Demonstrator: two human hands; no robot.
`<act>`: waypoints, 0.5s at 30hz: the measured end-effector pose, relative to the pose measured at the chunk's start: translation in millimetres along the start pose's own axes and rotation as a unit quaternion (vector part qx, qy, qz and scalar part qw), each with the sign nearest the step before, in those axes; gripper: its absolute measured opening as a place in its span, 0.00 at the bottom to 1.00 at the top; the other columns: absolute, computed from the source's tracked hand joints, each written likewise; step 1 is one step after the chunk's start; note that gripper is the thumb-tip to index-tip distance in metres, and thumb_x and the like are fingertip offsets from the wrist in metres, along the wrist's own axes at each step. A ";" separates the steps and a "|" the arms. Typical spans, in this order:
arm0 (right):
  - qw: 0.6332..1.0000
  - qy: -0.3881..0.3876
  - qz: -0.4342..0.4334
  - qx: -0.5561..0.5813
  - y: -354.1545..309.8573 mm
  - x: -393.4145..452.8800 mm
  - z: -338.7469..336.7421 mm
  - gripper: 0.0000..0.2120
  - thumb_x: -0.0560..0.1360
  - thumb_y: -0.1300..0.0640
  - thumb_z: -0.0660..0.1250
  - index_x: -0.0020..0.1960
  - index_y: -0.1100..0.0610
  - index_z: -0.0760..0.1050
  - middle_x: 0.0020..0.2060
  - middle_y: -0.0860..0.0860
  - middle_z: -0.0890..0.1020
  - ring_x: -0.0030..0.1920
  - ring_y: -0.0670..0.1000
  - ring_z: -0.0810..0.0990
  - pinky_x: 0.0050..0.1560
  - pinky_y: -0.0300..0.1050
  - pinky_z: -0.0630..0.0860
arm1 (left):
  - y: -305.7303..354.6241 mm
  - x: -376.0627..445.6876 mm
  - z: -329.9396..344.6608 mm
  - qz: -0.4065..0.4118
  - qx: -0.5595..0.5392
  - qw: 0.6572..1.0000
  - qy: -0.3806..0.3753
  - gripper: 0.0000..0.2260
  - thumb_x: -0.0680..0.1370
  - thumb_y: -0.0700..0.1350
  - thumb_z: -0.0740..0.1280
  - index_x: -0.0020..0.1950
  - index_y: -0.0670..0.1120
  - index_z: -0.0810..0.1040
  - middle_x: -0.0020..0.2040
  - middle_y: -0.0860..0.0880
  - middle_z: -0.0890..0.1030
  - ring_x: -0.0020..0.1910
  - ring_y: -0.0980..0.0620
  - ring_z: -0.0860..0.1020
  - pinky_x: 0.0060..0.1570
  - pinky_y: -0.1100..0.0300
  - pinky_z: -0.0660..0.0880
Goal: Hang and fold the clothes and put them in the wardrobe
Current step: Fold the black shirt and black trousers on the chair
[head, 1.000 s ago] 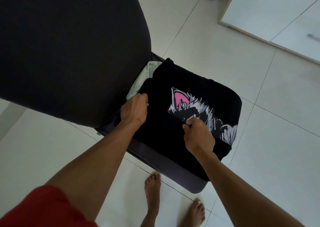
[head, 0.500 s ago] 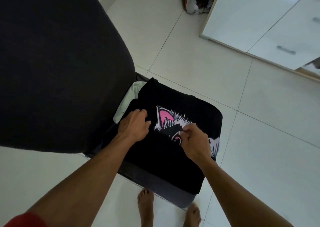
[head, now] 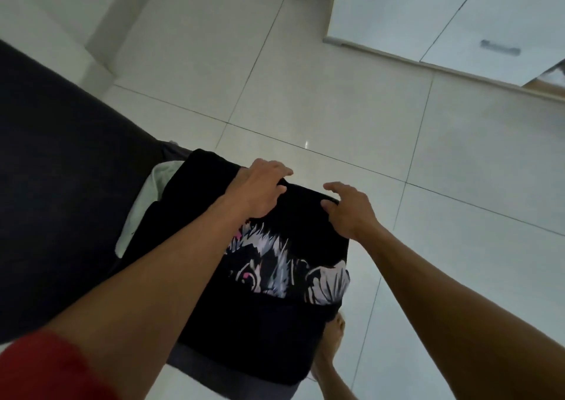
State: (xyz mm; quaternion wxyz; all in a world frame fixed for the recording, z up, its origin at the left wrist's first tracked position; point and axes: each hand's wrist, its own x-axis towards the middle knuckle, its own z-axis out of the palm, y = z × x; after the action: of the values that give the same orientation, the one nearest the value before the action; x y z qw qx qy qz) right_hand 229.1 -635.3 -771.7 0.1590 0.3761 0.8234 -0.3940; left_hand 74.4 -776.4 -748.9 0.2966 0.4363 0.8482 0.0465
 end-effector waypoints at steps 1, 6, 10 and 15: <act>0.999 -0.031 -0.014 -0.006 5.0 7.4 -1.4 0.20 0.81 0.53 0.64 0.72 0.52 0.71 0.69 0.52 0.76 0.68 0.56 0.73 0.64 0.48 0.70 | 4.6 12.3 2.1 0.007 0.005 1.000 -0.028 0.19 0.84 0.49 0.60 0.76 0.53 0.66 0.76 0.53 0.66 0.74 0.48 0.62 0.71 0.44 0.63; 0.996 -0.050 -0.054 0.050 25.7 30.5 -14.9 0.09 0.76 0.51 0.72 0.54 0.53 0.81 0.51 0.48 0.83 0.54 0.50 0.79 0.50 0.41 0.72 | 14.4 49.8 0.0 0.024 0.054 0.991 -0.124 0.13 0.80 0.54 0.66 0.63 0.55 0.76 0.59 0.51 0.77 0.60 0.48 0.74 0.60 0.50 0.71; 0.992 -0.083 -0.073 0.064 31.0 39.7 -30.3 0.07 0.76 0.51 0.73 0.48 0.54 0.80 0.47 0.47 0.81 0.52 0.47 0.78 0.47 0.39 0.70 | 14.5 59.5 -21.2 0.021 0.081 0.986 -0.141 0.10 0.79 0.55 0.67 0.57 0.53 0.79 0.55 0.51 0.77 0.55 0.48 0.75 0.57 0.51 0.72; 0.986 -0.139 -0.040 0.082 33.0 52.4 -32.6 0.09 0.82 0.50 0.61 0.58 0.51 0.76 0.54 0.46 0.78 0.59 0.51 0.77 0.58 0.46 0.72 | 9.1 67.9 -26.4 -0.022 0.056 0.976 -0.209 0.17 0.83 0.56 0.56 0.64 0.51 0.78 0.65 0.51 0.75 0.66 0.46 0.72 0.66 0.44 0.69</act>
State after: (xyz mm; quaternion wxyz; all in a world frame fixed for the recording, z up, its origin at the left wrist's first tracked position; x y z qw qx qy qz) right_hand 219.9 -571.0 -797.6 0.2249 0.2965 0.7722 -0.5151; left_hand 36.5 -713.9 -755.6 0.4433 0.4332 0.7783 -0.1001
